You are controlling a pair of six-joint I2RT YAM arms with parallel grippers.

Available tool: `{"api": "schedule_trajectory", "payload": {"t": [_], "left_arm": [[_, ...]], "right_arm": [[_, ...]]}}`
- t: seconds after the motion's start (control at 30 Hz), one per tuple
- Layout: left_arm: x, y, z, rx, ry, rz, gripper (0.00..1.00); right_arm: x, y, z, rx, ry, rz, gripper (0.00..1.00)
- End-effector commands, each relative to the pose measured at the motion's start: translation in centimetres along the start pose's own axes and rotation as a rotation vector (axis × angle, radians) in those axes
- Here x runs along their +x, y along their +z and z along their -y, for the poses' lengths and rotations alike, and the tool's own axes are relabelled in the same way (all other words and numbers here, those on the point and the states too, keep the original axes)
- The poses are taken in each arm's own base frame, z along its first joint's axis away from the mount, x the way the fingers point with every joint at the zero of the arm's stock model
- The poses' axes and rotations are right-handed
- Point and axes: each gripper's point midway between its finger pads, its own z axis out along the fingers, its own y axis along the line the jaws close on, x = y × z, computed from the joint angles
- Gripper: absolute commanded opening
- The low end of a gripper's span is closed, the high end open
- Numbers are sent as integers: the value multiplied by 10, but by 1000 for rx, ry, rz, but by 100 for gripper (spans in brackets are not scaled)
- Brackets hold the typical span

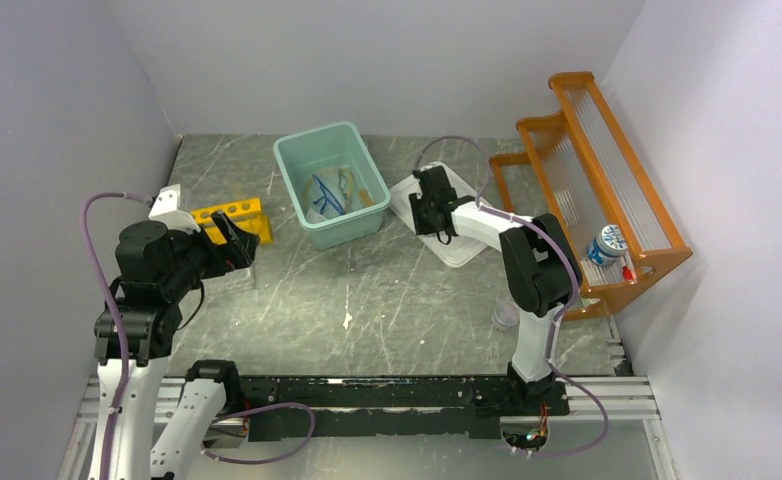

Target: Organize the chemistry lab equipment

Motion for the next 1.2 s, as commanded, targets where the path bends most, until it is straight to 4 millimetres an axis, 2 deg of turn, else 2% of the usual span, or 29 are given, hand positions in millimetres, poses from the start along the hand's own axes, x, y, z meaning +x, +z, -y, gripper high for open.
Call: {"api": "schedule_trajectory", "payload": {"t": [0.0,0.1,0.27,0.37,0.4,0.57,0.7,0.87,1.03,1.17], "left_arm": [[-13,6,6,32,17,43,97],[-11,10,7,46,19,30,97],[-10,15,13,80,14,19,97],[-11,18,16,101,20,17,97],[-11,19,18,111,28,15,97],[-9,25,26,169,24,13,97],[-10,28,32,208,-24,33,97],[-8,38,44,275,-117,18,91],[-3,46,65,407,-196,-18,89],[-2,52,84,470,-209,-30,89]], "right_arm": [[36,14,-6,-54,-48,-127,30],[42,15,-10,-59,-67,-144,27],[52,21,-8,-24,-88,-170,38],[47,25,-4,14,-84,-155,32],[43,25,-2,28,-74,-139,26],[2,9,-16,-32,-29,12,14],[-45,-17,-27,-83,11,144,11],[-97,-53,-30,-105,61,289,10],[-133,-88,-28,-121,135,408,9],[-154,-122,-31,-166,186,491,8]]}}
